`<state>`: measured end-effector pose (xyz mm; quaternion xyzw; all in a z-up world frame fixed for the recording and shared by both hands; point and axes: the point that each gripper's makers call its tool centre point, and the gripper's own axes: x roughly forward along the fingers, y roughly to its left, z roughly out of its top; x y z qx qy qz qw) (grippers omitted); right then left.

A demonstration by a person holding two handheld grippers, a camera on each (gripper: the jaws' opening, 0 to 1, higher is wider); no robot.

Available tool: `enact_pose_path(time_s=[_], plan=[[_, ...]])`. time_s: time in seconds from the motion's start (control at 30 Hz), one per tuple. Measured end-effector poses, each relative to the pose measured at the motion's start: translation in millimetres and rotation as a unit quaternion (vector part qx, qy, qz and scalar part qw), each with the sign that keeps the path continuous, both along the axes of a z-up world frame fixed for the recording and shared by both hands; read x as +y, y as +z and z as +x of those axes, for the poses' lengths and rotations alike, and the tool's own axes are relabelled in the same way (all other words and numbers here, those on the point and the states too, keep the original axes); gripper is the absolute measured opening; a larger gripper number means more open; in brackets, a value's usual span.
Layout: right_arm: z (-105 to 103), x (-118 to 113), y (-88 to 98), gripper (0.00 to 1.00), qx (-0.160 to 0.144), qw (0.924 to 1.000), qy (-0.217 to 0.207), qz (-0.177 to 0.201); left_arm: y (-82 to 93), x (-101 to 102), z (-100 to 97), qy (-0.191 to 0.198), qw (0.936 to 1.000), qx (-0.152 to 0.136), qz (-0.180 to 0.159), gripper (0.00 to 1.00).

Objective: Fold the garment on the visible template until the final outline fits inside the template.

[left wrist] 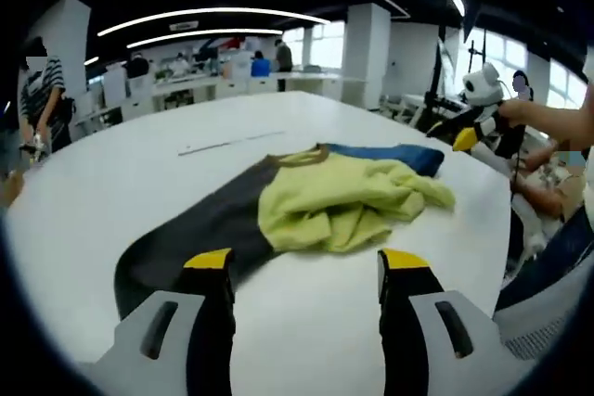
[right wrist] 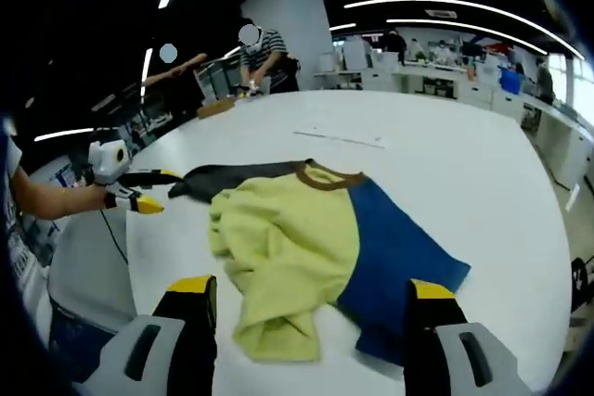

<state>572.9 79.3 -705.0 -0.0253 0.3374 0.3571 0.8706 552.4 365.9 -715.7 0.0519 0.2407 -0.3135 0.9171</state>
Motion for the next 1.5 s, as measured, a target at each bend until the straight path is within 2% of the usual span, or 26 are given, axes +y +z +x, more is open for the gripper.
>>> enact_pose_path(time_s=[0.27, 0.57, 0.83, 1.0, 1.07, 1.13, 1.23, 1.37, 1.5], plan=[[-27.6, 11.7, -11.7, 0.78, 0.004, 0.9991, 0.041, -0.010, -8.4, -29.0, -12.3, -0.024, 0.9996, 0.009, -0.013, 0.40], [-50.5, 23.9, -28.4, 0.70, 0.025, 0.9981, 0.057, -0.004, -22.9, -65.4, -21.6, -0.063, 0.9979, 0.017, -0.004, 0.32], [-61.4, 29.6, -40.7, 0.57, 0.020, 0.9979, 0.060, -0.009, -33.8, -94.0, -19.1, -0.088, 0.9959, 0.019, 0.010, 0.26], [-64.7, 31.6, -48.2, 0.46, 0.021, 0.9984, 0.051, -0.012, -39.3, -101.9, -14.1, -0.079, 0.9967, 0.019, 0.005, 0.23], [-65.6, 32.9, -50.8, 0.42, 0.019, 0.9986, 0.048, -0.014, -43.3, -102.7, -13.3, -0.080, 0.9965, 0.018, 0.019, 0.21], [-64.8, 32.9, -53.6, 0.38, 0.013, 0.9987, 0.045, -0.022, -46.7, -103.9, -10.9, -0.078, 0.9965, 0.015, 0.028, 0.23], [-65.3, 33.8, -57.2, 0.32, 0.010, 0.9985, 0.046, -0.030, -46.9, -106.9, -6.5, -0.068, 0.9973, 0.013, 0.024, 0.24], [-64.1, 33.3, -61.9, 0.28, 0.001, 0.9980, 0.045, -0.045, -47.8, -114.7, -3.3, -0.064, 0.9976, 0.013, 0.022, 0.23], [-62.1, 33.4, -66.6, 0.23, -0.003, 0.9980, 0.035, -0.052, -54.3, -115.5, 0.4, -0.051, 0.9978, 0.017, 0.039, 0.21]])
